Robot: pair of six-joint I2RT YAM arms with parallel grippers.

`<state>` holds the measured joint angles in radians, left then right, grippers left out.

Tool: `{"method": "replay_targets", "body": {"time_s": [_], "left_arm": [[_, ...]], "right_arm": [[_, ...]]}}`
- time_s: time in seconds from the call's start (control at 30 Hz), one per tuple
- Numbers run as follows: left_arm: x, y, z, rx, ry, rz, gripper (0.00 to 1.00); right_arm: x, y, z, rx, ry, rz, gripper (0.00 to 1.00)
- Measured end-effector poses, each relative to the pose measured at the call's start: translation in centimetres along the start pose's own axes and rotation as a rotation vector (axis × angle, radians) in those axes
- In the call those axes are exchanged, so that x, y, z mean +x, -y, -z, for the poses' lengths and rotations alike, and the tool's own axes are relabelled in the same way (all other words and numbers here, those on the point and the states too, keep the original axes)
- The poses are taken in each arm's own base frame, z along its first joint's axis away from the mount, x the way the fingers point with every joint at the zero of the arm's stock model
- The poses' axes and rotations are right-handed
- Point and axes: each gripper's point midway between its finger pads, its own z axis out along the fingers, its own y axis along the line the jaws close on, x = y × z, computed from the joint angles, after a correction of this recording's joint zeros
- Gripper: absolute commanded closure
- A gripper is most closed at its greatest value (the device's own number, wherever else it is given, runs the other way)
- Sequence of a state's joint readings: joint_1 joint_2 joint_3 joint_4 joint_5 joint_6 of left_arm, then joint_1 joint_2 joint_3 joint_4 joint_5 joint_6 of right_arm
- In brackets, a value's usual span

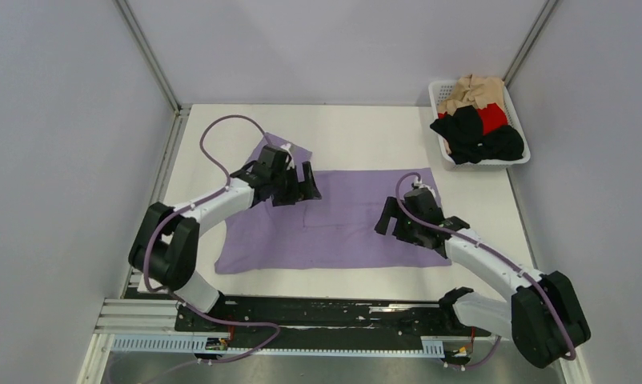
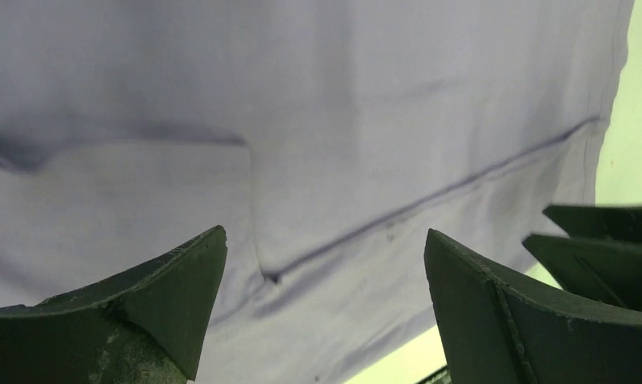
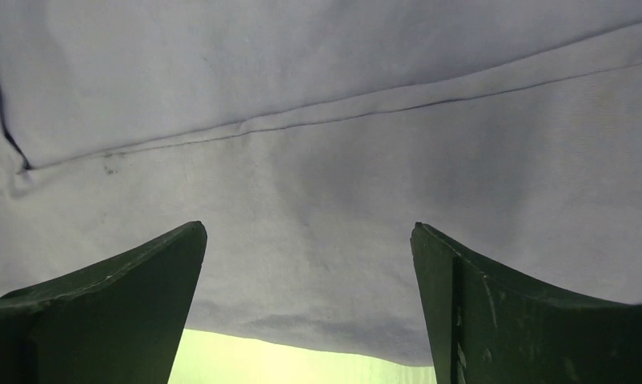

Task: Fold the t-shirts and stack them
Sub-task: Fold the flattened tshirt in 1/3 of the way

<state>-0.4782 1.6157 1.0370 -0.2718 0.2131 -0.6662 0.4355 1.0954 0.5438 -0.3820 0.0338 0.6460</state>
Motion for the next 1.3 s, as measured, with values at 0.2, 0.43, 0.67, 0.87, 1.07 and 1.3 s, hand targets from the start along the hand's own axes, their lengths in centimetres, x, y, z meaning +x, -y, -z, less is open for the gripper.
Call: {"method": "replay_targets", "body": {"time_s": [0.2,0.43,0.67,0.87,1.07,1.3], "left_arm": [[4.4,-0.8,2.3,0.012,-0.020,-0.016,0.00],[9.2,-3.3,1.6,-0.003,-0.080,0.059,0.00],[10.4,-2.8,1.9,0.029,-0.066,0.078,0.00],[12.0,-2.2,2.5,0.045,-0.083,0.085,0.00],[12.9,-2.0,3.0,0.047,-0.089,0.094,0.00],[14.1,-2.6,4.0,0.023,-0.095,0.107,0.00]], "right_arm": [[2.2,0.3,-1.9,0.068,-0.094,0.014,0.00],[2.1,0.3,-2.3,0.136,-0.131,-0.037,0.02],[3.9,1.3,-0.9,0.210,-0.223,-0.071,0.01],[6.5,2.9,1.2,0.273,-0.328,-0.086,0.01],[8.0,3.6,2.3,0.299,-0.386,-0.101,0.00],[8.2,4.0,2.5,0.326,-0.390,-0.104,0.00]]}}
